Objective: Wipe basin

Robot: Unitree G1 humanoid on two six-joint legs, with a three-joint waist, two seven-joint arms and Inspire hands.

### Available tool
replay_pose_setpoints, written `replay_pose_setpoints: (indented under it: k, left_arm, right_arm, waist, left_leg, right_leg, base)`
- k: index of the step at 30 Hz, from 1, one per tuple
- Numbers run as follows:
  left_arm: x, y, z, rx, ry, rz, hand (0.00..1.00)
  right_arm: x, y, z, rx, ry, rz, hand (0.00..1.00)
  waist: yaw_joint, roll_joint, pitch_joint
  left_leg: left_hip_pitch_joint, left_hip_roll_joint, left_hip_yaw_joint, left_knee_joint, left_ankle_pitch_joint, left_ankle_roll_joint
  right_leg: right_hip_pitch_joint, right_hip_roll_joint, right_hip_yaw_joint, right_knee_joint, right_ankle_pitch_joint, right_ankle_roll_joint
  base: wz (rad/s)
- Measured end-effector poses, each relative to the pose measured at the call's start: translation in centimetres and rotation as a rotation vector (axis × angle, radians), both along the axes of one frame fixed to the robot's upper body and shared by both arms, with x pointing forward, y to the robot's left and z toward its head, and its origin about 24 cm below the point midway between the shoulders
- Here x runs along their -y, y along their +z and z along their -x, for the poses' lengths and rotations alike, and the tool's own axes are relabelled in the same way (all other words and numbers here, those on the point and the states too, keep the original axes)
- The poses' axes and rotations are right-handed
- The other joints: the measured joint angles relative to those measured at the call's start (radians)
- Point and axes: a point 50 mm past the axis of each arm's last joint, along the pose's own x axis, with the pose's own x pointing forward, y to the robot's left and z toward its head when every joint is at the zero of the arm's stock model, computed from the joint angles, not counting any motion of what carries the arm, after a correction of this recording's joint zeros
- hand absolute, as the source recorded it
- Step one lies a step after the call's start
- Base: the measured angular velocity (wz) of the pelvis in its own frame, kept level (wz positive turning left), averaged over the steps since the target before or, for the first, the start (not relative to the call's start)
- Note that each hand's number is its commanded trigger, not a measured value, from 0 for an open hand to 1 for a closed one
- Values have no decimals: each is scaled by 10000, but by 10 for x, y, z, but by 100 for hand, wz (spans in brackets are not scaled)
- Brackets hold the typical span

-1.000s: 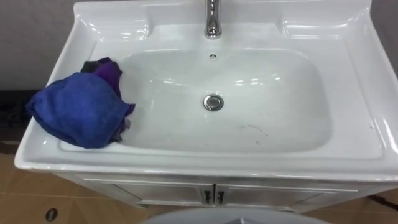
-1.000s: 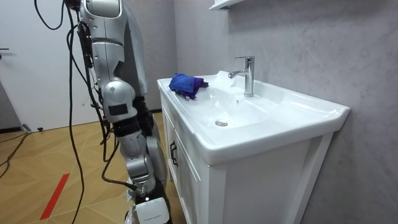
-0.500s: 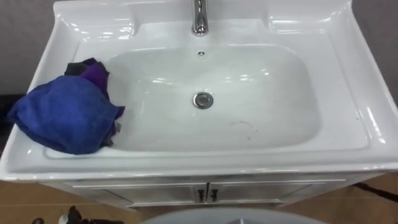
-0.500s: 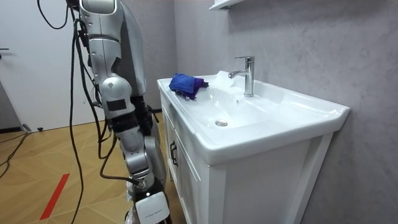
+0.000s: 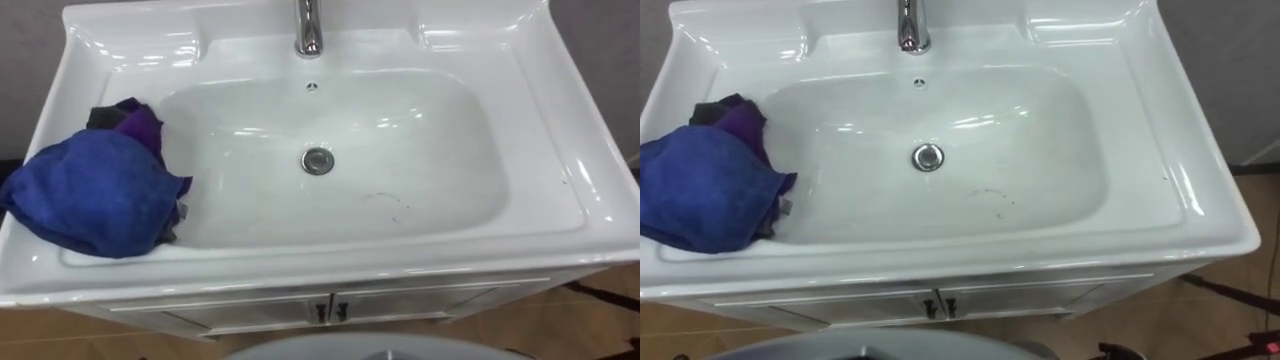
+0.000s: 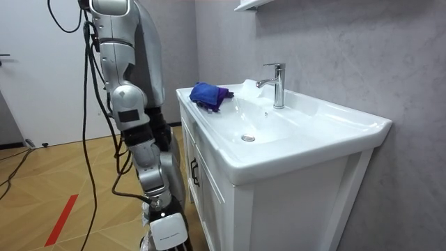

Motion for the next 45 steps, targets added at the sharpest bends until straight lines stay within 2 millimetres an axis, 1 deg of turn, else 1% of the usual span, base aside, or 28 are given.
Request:
replay_pose_setpoints:
  k: [8,13,19,21,23,24,29,36,38,39,40,43,45]
  left_arm:
    - [0,0,-1,-153,26,143,0]
    - [1,-1,-3,-192,7,365,0]
    - [3,-2,-9,-163,-65,836,0]
    - [4,-2,-11,-166,-98,1123,0]
    - [5,-3,-11,-245,-102,1318,0]
    - [6,-3,-11,-327,-88,1453,0]
    - [9,-4,-9,-733,-427,1848,0]
    - [14,-5,-5,-1204,-658,2282,0]
    - [14,-5,-2,-1317,-608,2326,0]
    - [14,-5,-1,-1363,-589,2336,0]
    - [14,-5,-1,-1393,-577,2347,0]
    - [14,-5,0,-1453,-560,2368,0]
    - [14,-5,-1,-1438,-566,2371,0]
  right_arm:
    - [-1,0,0,-15,-20,29,0]
    - [-2,-1,3,-64,-253,-111,0]
    - [-2,-1,2,-38,-296,-126,0]
    - [-3,-1,2,-6,-270,-137,0]
    - [-3,-1,2,5,-260,-145,0]
    - [-2,-1,2,-2,-251,-136,0]
    - [-2,0,-1,10,-252,-143,0]
    - [-2,-1,0,-96,-395,-131,0]
    - [-2,-1,2,-195,-425,-128,0]
    - [-2,-1,2,-236,-440,-124,0]
    - [-2,-1,3,-248,-457,-121,0]
    - [0,0,5,-334,-629,-87,0]
    - [1,0,6,-442,-737,-44,0]
  waist:
    - [2,-9,2]
    - [-33,-66,-11]
    - [-36,-94,0]
    - [-64,-93,1]
    - [-102,-80,1]
    - [-125,-57,0]
    - [-301,22,-17]
    - [-414,104,-49]
    - [-463,106,-38]
    - [-520,116,4]
    - [-546,103,27]
    - [-590,138,48]
    - [-592,188,46]
  left_leg:
    - [-2,-29,121,44,-16,30]
    - [-3,-37,123,47,-14,34]
    - [0,-14,106,43,-15,35]
    - [3,-23,161,43,-18,40]
    - [0,-28,219,49,-30,61]
    - [0,-33,226,64,-62,113]
    - [-23,-31,232,155,-67,119]
    - [-4,-37,231,193,-68,119]
    - [32,-39,230,193,-68,119]
    - [94,-42,230,190,-68,119]
    - [119,-45,230,190,-68,119]
    - [157,-76,226,185,-70,117]
    - [158,-80,225,182,-70,117]
  right_leg:
    - [-67,-15,149,-104,49,62]
    - [-38,-18,211,-105,62,83]
    - [-34,-45,255,-7,76,99]
    - [-43,-50,281,-7,78,103]
    - [-51,-45,297,-10,78,104]
    - [-53,-31,309,-12,78,105]
    - [-58,-53,320,4,69,119]
    - [5,-51,301,-3,68,119]
    - [48,-49,298,-16,68,119]
    - [116,-49,297,-30,68,120]
    - [142,-50,298,-40,67,122]
    - [174,-41,322,-173,63,137]
    - [172,-42,324,-167,65,140]
  base:
    - [-2]
    - [-1]
    - [-2]
    - [-2]
    - [-4]
    - [0]
    - [0]
    - [0]
    - [0]
    - [0]
    - [0]
    - [0]
    - [0]
